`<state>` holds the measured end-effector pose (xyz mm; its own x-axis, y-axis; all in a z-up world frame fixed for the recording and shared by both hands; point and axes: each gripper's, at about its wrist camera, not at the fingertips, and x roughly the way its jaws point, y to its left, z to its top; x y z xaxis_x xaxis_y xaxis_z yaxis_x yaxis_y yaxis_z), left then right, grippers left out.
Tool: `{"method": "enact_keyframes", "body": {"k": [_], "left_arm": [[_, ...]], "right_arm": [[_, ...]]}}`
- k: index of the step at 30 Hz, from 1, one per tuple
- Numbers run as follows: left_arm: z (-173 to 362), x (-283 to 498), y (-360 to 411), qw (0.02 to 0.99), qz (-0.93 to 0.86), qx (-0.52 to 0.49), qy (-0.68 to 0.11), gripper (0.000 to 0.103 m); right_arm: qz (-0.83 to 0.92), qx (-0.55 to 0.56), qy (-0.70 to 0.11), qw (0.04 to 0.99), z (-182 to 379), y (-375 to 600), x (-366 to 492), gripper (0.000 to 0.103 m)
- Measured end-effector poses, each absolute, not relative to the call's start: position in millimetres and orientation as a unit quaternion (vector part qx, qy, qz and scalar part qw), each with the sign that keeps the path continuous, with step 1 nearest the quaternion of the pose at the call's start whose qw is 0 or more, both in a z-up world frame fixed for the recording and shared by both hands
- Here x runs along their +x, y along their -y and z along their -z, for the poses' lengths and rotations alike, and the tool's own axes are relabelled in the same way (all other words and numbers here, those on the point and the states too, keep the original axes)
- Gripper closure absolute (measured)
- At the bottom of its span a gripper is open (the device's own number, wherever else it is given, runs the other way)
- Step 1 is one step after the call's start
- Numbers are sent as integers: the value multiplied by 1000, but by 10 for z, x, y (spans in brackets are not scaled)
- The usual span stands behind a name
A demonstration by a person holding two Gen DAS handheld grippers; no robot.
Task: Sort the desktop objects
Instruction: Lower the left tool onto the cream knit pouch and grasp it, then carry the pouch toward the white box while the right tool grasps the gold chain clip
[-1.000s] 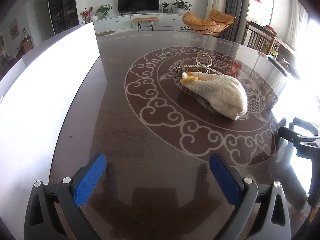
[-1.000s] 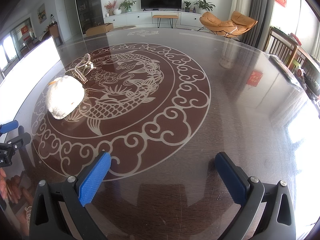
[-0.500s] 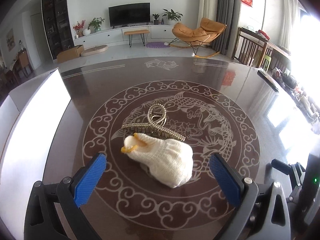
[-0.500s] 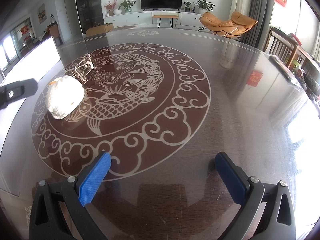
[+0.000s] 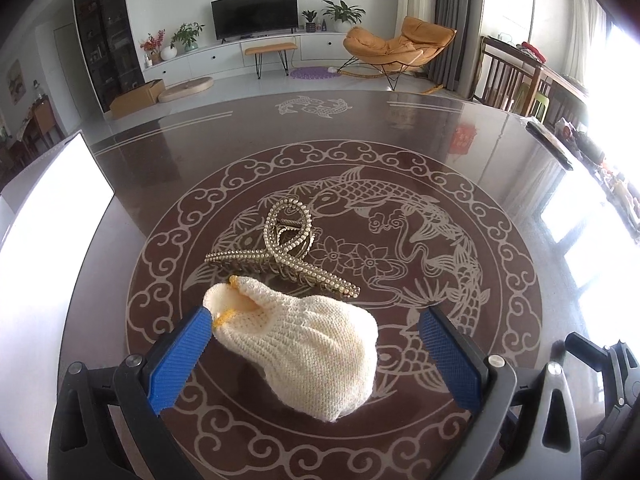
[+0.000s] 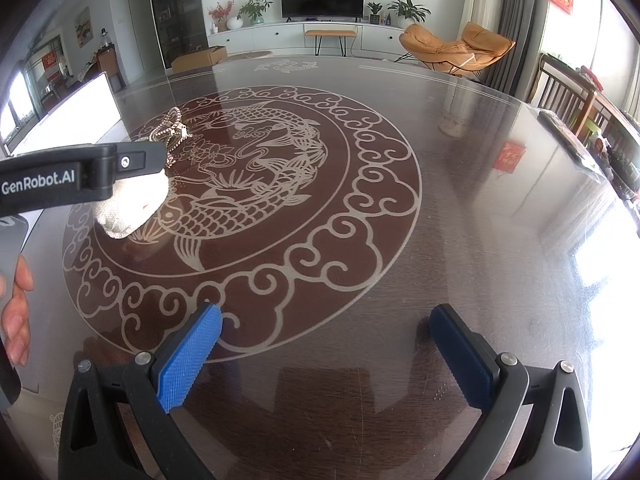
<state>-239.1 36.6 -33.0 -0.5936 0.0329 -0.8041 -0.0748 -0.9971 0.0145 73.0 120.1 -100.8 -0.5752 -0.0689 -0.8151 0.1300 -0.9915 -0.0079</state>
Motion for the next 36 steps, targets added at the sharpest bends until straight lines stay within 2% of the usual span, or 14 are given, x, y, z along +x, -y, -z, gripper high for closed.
{"method": "enact_keyframes", "body": {"k": [14,15,16,17,19,20,26,27,31,36], "left_arm": [[540,-2430,-242,37,-886,-462,-21,0],[539,-2392,-195,44,-888,-458,-18,8],[540,-2349,-148,48,-889,-456,-21,20],[553,-2305,-86,54,-887,-458,-23,25],[592,-2202,81,75,-880,-470,-8,43],[572,-2112,163,78,-884,-461,-8,44],[495,-1826,487,102,-878,-465,40,43],[462,-1813,465,100,-880,-462,35,43],[322,-1852,283,87,-891,-446,10,28],[232,-1926,103,74,-894,-442,-19,28]], "right_arm": [[887,458,-33,56,1007,-1202,731,0],[887,458,-33,56,1006,-1202,731,0],[887,458,-33,56,1006,-1202,731,0],[887,458,-33,56,1006,-1202,731,0],[887,458,-33,56,1006,-1202,731,0],[887,458,-33,56,1006,-1202,731,0],[887,458,-33,56,1006,-1202,731,0],[887,457,-33,56,1005,-1202,732,0],[887,458,-33,56,1005,-1202,732,0],[887,458,-34,56,1007,-1202,730,0]]}}
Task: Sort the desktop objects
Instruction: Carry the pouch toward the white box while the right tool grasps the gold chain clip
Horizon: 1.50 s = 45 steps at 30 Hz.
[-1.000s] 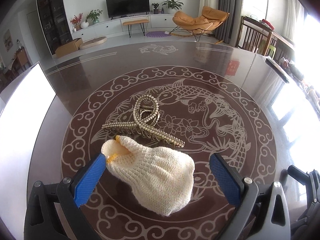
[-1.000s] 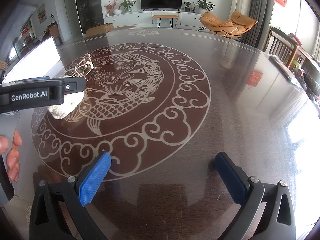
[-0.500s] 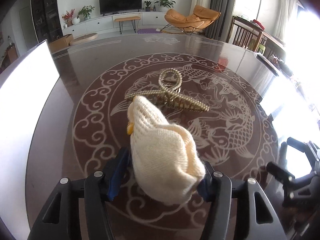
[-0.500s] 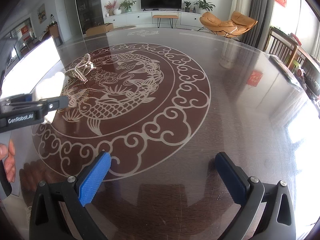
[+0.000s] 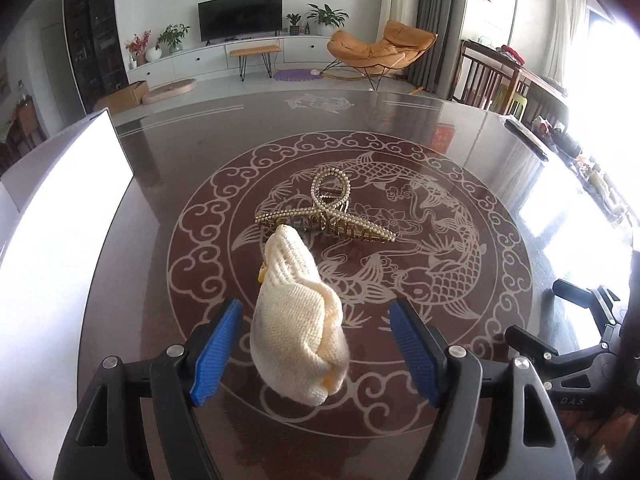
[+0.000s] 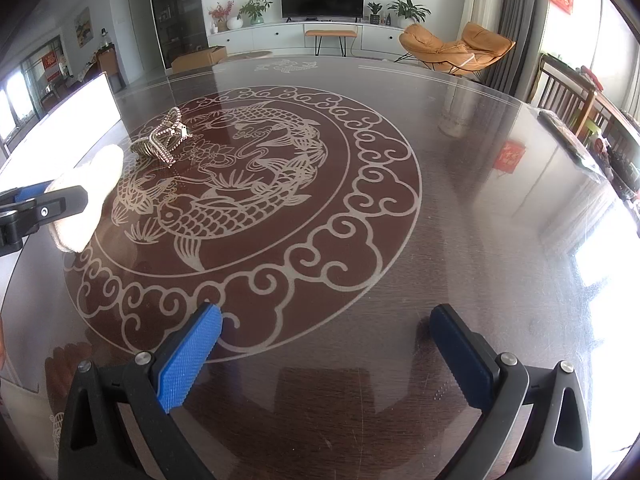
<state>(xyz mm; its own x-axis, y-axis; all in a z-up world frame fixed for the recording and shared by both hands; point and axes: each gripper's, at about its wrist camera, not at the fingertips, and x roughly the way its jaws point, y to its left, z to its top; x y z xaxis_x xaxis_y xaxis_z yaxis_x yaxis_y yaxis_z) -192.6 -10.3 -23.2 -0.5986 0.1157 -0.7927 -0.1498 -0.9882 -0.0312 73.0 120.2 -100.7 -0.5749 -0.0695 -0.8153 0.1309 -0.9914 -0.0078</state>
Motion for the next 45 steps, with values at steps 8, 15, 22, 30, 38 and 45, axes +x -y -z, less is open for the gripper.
{"method": "enact_keyframes", "body": {"k": [8,15,22,30,38,45], "left_arm": [[295,-2088,87,61,-891,-450,-17,28],[468,-2297,125,45,-881,-472,-9,28],[561,-2337,232,48,-887,-459,2,71],[279,-1646,610,73,-902,-423,40,71],[-68,-1044,969,72,-905,-410,90,71],[-381,-511,1386,57,-914,-384,117,71]], "right_arm": [[887,458,-34,57,1007,-1202,730,0],[887,458,-34,57,1005,-1202,731,0],[887,458,-34,57,1009,-1202,728,0],[895,392,-108,183,501,-884,532,2],[809,465,-153,325,651,400,-723,9],[795,501,-170,297,896,615,-837,46]]}}
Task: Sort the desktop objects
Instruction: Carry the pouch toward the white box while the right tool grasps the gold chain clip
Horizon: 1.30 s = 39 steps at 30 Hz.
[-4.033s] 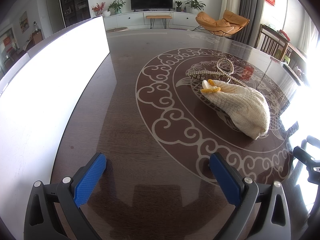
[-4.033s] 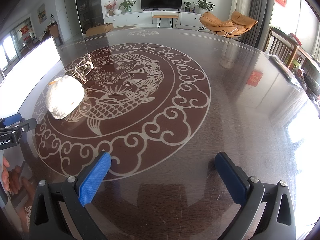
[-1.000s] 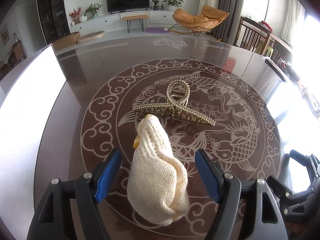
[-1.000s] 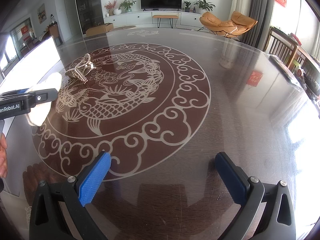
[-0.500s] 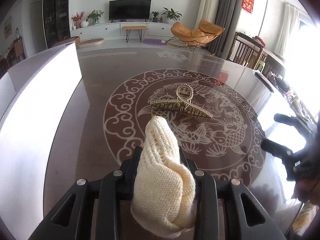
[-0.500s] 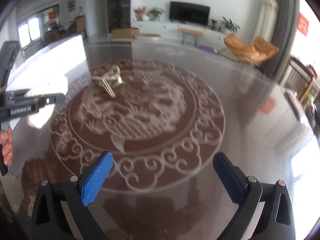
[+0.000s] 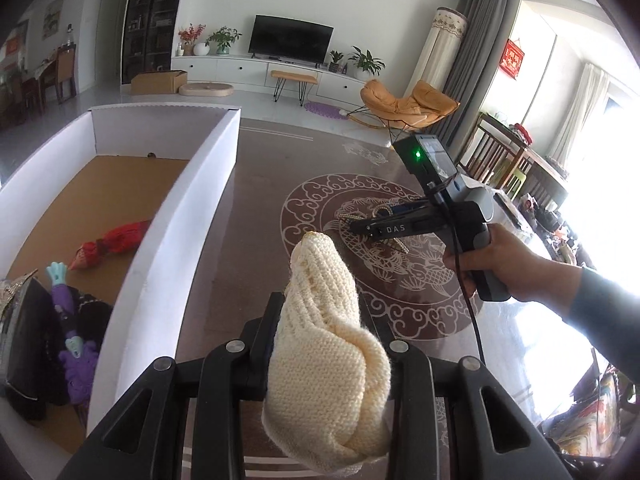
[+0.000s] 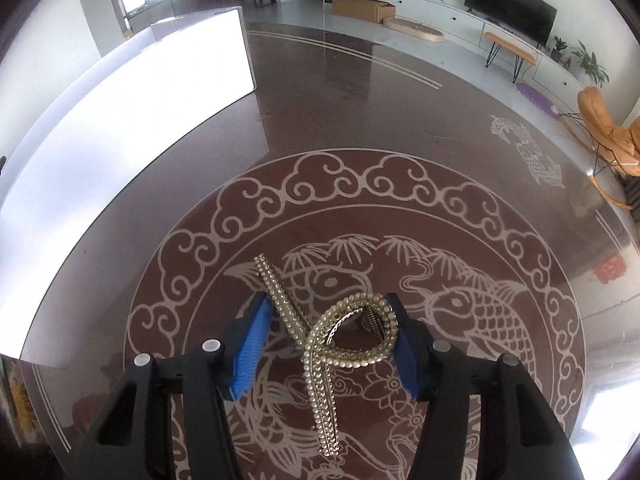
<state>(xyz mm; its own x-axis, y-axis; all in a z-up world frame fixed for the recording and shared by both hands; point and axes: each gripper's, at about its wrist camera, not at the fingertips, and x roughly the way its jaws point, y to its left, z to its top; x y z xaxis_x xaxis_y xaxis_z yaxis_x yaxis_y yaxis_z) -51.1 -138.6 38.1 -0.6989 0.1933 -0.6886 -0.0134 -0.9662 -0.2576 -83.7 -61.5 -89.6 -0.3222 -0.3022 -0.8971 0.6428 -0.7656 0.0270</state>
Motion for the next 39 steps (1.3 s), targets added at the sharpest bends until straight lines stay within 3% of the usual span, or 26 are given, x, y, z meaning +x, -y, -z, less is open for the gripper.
{"method": "enact_keyframes", "body": {"k": [8,10,11,12,19,21,22,23,25,34,39], "left_arm": [[-770,-126,2005,46,-923,-349,154,71],[-868,-59,2259,18,-928,-342,145,71],[-897,-41,2414,0,-930,-341,140,71],[-908,-42,2577,-16,-929,-342,141,71],[-955,168,3317,-82,-928,-334,144,71],[-998,289,3332,-85,-931,-327,137,71],[-1006,342,3332,-82,-932,-325,137,71],[-1009,390,3334,-79,-933,-323,138,71],[-1012,488,3315,-75,-934,-322,138,71],[-902,593,3196,-81,-931,-327,138,71],[-800,542,3184,-84,-927,-337,145,71]], "right_arm": [[813,473,-177,290,410,430,-358,51],[818,454,-171,308,92,540,-244,63],[822,440,-168,320,-96,646,-182,80],[825,425,-167,332,-282,779,-115,82],[826,366,-150,400,-969,1625,144,82],[833,370,-143,386,-952,1615,126,77],[836,379,-130,375,-903,1550,82,56],[841,390,-116,357,-822,1446,0,26],[853,408,-93,310,-589,1175,-195,10],[802,561,98,181,679,409,-1069,10],[815,560,48,141,840,806,-1306,6]]}}
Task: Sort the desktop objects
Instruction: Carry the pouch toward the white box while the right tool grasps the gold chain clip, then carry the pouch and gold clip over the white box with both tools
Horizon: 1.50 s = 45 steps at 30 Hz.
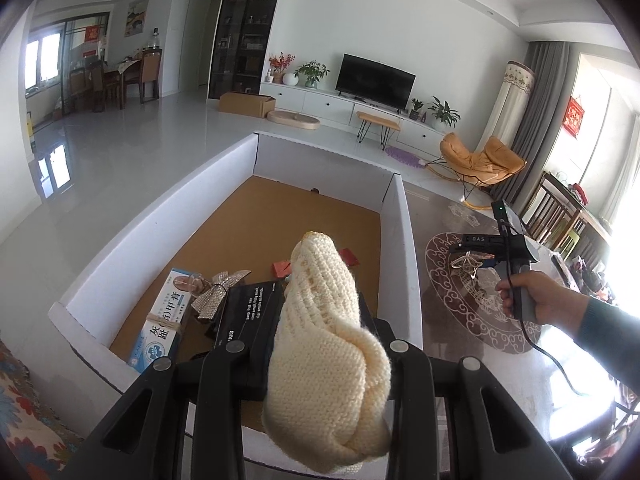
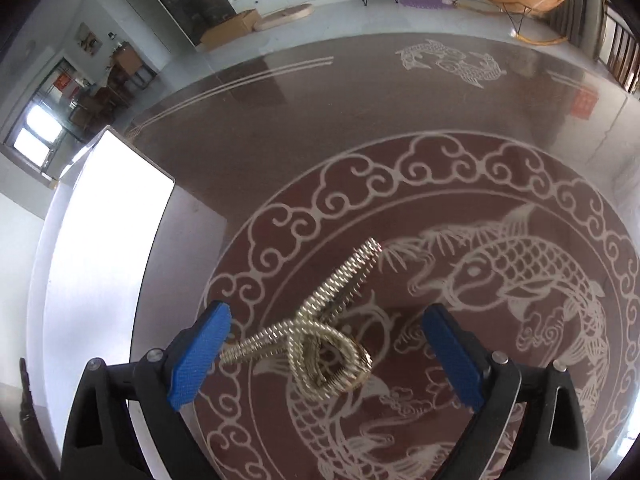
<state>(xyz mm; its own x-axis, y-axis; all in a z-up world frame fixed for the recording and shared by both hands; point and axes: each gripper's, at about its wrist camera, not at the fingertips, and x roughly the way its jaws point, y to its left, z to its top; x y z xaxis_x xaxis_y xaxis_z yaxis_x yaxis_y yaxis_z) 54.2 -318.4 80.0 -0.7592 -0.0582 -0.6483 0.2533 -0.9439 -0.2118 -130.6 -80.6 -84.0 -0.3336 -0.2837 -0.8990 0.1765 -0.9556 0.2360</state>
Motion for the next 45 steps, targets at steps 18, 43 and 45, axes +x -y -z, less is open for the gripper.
{"method": "enact_keyframes", "body": {"k": [18,43,45], "left_arm": [[-509,505,3229,85,919,356,-146,71],[-375,360,3564,103,910,371,-152,70],[-375,311,3628,103,909,372,-156,70]], "right_arm": [[834,490,-45,250,188,710,-546,91],[879,444,-51,165,882,730,-554,57],[879,435,-45,189,711,690,-460,57]]}}
